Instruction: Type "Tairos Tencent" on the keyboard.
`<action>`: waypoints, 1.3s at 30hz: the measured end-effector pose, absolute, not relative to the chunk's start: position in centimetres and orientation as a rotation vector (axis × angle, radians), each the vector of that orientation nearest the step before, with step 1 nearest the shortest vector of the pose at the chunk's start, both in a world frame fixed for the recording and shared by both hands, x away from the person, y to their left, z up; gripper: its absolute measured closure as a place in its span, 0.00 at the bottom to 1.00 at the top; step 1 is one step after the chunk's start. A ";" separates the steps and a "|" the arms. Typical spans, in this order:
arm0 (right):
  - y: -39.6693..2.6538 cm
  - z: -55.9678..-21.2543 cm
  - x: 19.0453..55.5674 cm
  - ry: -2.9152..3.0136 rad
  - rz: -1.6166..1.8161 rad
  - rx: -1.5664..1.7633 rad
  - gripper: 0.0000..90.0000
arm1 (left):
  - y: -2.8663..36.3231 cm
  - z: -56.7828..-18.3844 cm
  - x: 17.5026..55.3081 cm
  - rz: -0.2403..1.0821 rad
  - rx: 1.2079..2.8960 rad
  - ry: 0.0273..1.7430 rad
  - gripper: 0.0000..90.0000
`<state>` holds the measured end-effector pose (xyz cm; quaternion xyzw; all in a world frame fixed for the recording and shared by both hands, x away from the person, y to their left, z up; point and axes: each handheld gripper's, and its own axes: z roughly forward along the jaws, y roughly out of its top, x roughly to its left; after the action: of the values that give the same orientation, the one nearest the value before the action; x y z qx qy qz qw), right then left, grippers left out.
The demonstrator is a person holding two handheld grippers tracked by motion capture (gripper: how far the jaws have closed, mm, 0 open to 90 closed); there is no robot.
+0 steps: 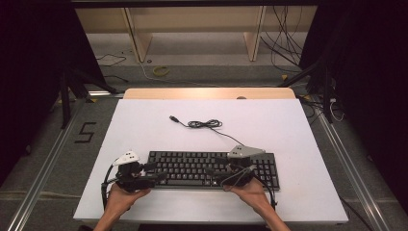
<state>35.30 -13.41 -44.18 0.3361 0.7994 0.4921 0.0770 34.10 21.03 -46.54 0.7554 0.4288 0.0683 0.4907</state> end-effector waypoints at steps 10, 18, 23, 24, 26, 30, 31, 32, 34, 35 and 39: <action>-10.6 -44.4 36.6 2.457 1.363 1.014 0.70 | 21.8 -46.7 34.4 0.190 1.866 1.110 0.51; -8.4 -45.0 38.0 2.504 1.330 1.020 0.87 | 22.0 -46.8 34.5 0.195 1.920 1.168 0.75; -7.1 -45.5 38.6 2.533 1.301 1.023 0.94 | 22.0 -46.9 34.5 0.198 1.952 1.168 0.84; -6.9 -45.6 38.7 2.538 1.300 1.026 0.95 | 22.0 -47.0 34.6 0.198 1.960 1.166 0.86; -6.4 -45.8 39.0 2.542 1.297 1.023 0.97 | 22.0 -47.0 34.6 0.203 1.966 1.171 0.89; -5.2 -46.0 39.3 2.560 1.285 1.020 1.00 | 22.1 -47.0 34.6 0.208 1.992 1.175 0.95; -5.0 -46.1 39.4 2.561 1.284 1.011 1.00 | 22.1 -47.0 34.6 0.208 1.993 1.175 0.96; -4.7 -46.1 39.5 2.568 1.280 1.011 1.00 | 22.1 -47.0 34.6 0.209 1.995 1.175 0.97; -4.2 -46.2 39.6 2.577 1.266 1.006 1.00 | 22.1 -47.1 34.6 0.211 1.999 1.178 0.99; -4.0 -46.3 39.7 2.580 1.260 1.004 1.00 | 22.2 -47.1 34.7 0.214 2.004 1.182 0.99; -3.5 -46.6 40.0 2.585 1.239 1.017 1.00 | 22.3 -47.2 34.7 0.217 2.005 1.186 0.99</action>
<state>40.00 -3.53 -46.62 0.3338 0.8488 0.4070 0.0500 34.74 22.29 -47.16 0.7890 0.4666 0.0852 0.3905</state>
